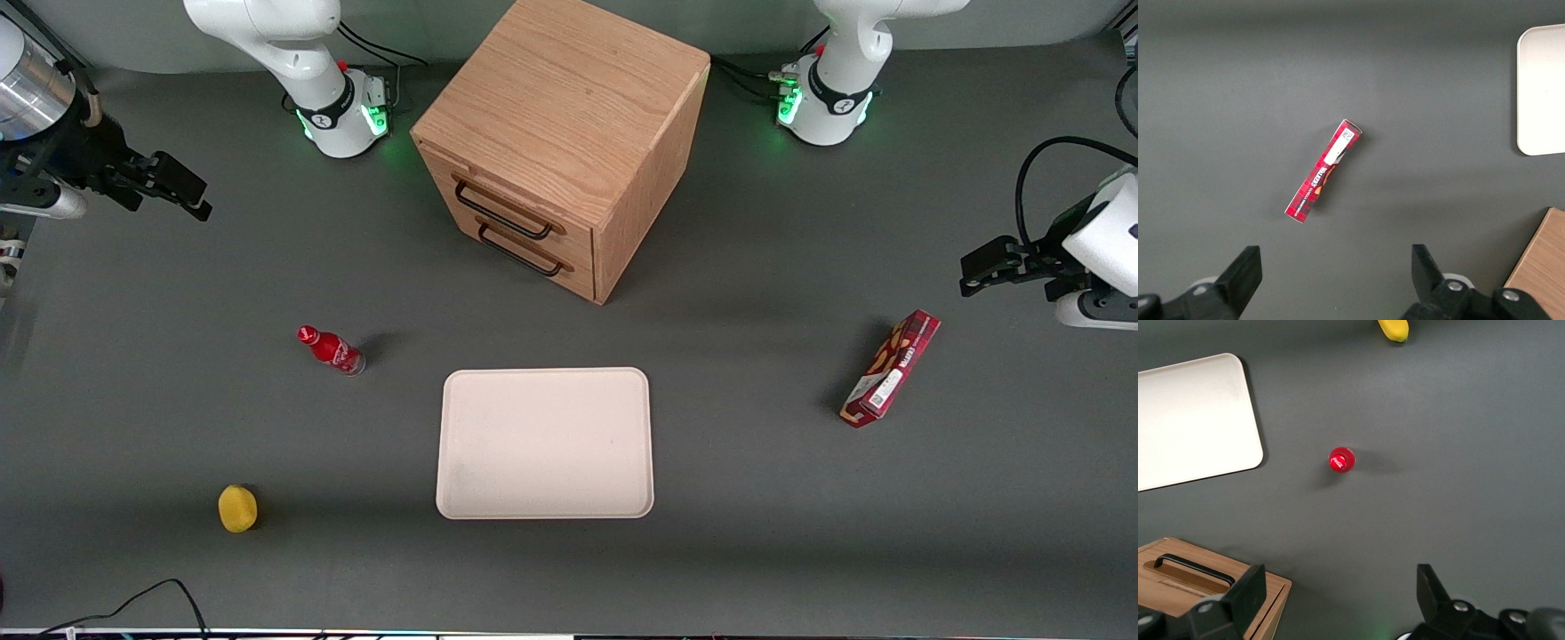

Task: Open upper drawer
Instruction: 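Move the right gripper toward the wooden cabinet's drawer handles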

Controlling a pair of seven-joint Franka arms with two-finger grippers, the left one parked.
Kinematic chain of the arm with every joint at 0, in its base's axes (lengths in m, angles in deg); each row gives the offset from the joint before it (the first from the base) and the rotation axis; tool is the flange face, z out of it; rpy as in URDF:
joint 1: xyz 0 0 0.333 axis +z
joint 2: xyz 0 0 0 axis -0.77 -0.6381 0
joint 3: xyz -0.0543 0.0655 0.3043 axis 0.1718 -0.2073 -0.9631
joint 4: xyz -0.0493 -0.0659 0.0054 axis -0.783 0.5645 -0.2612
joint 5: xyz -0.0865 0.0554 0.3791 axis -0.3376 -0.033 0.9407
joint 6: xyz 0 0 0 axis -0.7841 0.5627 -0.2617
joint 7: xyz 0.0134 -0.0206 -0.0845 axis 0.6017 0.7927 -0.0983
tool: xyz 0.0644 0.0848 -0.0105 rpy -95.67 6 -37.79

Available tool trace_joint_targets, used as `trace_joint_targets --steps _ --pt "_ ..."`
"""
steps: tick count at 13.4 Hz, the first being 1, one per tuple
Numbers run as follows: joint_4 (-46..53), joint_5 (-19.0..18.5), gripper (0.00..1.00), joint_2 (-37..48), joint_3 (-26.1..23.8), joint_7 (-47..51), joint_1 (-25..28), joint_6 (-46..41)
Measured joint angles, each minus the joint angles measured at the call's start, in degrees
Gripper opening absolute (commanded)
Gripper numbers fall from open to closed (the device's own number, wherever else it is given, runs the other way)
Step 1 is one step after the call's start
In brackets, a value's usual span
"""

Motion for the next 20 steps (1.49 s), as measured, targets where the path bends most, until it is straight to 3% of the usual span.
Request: trace_joint_targets --steps 10,14,17,20 --pt "3.91 0.03 1.00 0.18 -1.11 -4.32 0.24 -5.58" --pt "6.75 0.65 1.00 -0.44 -7.57 -4.51 0.91 -6.64" --pt "9.73 5.34 1.00 -3.41 -13.07 -4.46 1.06 -6.62" --pt "12.88 6.38 1.00 -8.50 -19.63 -4.60 1.07 -6.16"
